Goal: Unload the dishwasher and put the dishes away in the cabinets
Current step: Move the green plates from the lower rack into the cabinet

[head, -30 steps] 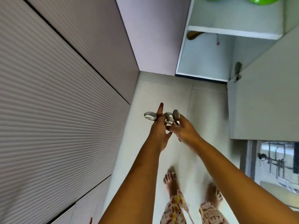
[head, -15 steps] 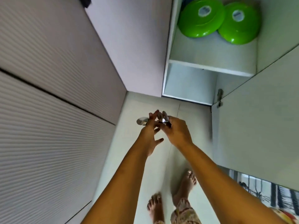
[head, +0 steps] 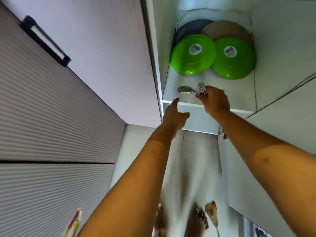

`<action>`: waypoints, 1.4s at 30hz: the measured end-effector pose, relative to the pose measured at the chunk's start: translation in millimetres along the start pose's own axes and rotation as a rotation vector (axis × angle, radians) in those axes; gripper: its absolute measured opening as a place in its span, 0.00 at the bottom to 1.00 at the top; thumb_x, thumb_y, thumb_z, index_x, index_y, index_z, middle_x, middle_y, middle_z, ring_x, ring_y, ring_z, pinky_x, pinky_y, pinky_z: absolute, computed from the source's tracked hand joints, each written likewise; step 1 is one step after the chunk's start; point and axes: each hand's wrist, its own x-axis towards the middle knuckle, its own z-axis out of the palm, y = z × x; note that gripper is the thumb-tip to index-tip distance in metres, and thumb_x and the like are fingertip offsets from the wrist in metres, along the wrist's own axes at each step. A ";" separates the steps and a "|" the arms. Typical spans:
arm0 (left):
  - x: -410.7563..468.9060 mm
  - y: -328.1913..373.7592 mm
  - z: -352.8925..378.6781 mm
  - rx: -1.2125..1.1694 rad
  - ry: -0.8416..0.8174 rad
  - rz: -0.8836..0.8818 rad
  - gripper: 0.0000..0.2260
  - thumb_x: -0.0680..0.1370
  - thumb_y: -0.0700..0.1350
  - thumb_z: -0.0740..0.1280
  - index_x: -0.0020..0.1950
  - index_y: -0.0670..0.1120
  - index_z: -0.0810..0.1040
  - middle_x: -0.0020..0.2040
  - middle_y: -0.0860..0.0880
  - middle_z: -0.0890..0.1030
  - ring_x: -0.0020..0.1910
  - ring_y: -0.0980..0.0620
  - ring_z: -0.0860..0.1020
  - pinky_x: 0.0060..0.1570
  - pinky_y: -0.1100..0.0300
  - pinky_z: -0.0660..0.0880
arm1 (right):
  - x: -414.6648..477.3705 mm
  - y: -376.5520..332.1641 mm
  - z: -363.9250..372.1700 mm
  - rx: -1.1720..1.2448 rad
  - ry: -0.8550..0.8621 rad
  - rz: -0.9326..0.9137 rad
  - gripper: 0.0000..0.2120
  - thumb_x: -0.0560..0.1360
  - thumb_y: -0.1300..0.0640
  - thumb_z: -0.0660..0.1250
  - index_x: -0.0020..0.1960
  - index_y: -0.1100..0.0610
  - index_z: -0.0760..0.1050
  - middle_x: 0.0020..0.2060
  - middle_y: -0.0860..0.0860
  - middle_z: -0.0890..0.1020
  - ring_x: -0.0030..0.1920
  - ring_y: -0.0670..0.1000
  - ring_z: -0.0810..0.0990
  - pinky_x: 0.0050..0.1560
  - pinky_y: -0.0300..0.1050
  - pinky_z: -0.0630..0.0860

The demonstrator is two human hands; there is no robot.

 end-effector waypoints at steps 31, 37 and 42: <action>80.7 -0.3 -18.8 0.581 -0.169 0.080 0.31 0.78 0.38 0.61 0.77 0.51 0.51 0.77 0.57 0.51 0.74 0.47 0.56 0.69 0.59 0.60 | 69.8 -17.2 38.9 -0.111 0.062 -0.020 0.12 0.78 0.50 0.61 0.60 0.51 0.74 0.53 0.62 0.80 0.54 0.66 0.77 0.48 0.52 0.73; 86.1 -4.9 -17.3 0.531 -0.124 0.125 0.31 0.77 0.36 0.61 0.77 0.50 0.53 0.77 0.55 0.54 0.74 0.50 0.58 0.69 0.59 0.60 | 72.5 -18.5 41.0 -0.138 0.054 -0.063 0.15 0.78 0.49 0.60 0.64 0.51 0.70 0.54 0.61 0.80 0.54 0.66 0.77 0.50 0.54 0.73; 84.1 -7.7 -19.3 0.317 0.025 0.206 0.27 0.77 0.36 0.61 0.74 0.50 0.62 0.73 0.51 0.66 0.70 0.51 0.66 0.68 0.62 0.64 | 60.3 -18.3 44.5 0.052 0.059 -0.177 0.18 0.78 0.52 0.63 0.62 0.62 0.67 0.49 0.60 0.81 0.51 0.64 0.79 0.44 0.52 0.74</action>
